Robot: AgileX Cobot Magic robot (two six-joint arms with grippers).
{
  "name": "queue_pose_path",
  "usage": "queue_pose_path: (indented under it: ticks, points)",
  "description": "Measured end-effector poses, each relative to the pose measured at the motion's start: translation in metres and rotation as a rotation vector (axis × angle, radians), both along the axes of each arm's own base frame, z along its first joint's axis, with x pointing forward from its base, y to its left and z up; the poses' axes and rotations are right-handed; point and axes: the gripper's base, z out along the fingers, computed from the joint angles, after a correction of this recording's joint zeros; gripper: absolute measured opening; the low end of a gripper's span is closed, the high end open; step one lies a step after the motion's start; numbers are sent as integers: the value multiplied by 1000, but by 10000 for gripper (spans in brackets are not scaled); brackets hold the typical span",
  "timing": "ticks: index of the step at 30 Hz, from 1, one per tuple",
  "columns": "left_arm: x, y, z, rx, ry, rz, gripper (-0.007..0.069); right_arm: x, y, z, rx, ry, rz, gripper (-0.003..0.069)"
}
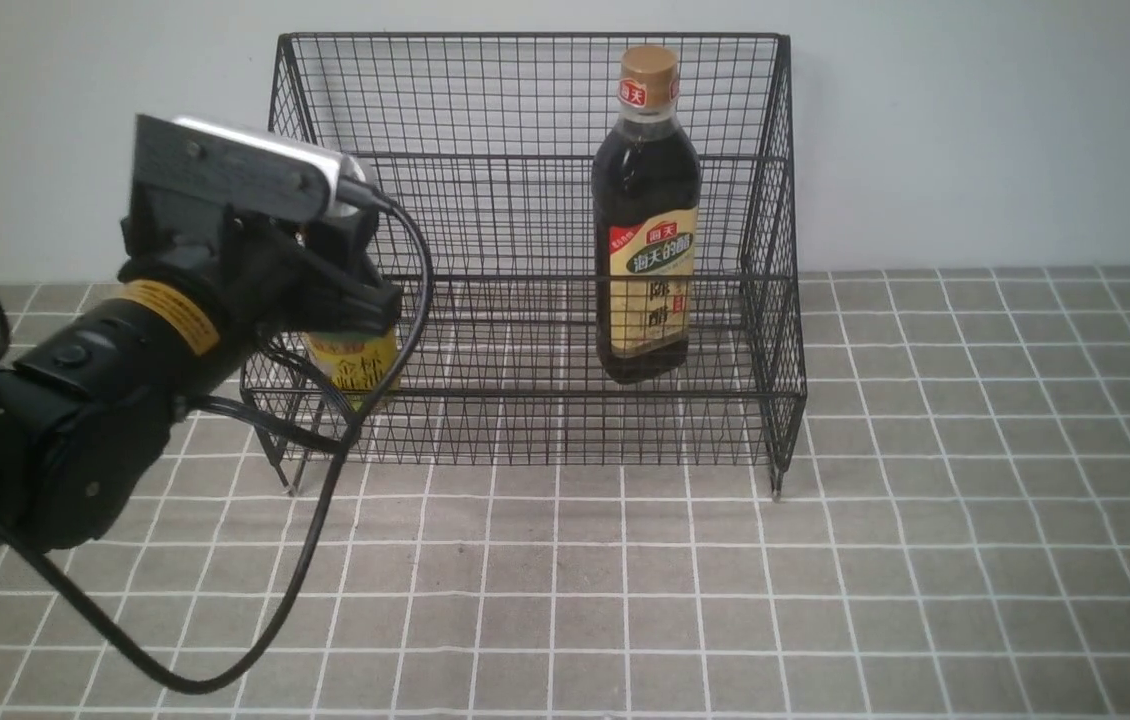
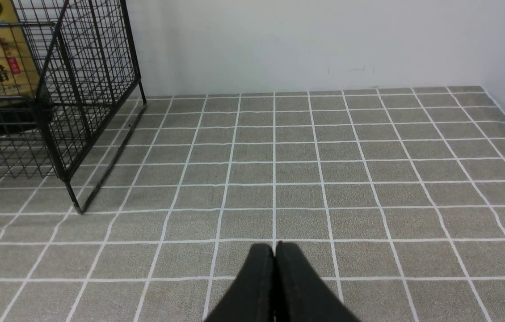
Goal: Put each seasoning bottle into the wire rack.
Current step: Use the left arm to put the condiment bottle back on the shelf
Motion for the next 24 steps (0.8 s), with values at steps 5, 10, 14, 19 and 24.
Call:
queue_pose_path:
  ticks: [5,10,14,19,24]
  points:
    - [4,-1,-15,20,64,4,269,0,0,0,0,0,0,-13]
    - [5,-1,-16,18,66,5,269,0,0,0,0,0,0,-13]
    - [5,-1,-16,19,68,5,296,0,0,0,0,0,0,-13]
    - [4,1,-16,23,115,24,453,0,0,0,0,0,0,-13]
    - [-7,5,1,28,133,39,544,0,0,0,0,0,0,-13]
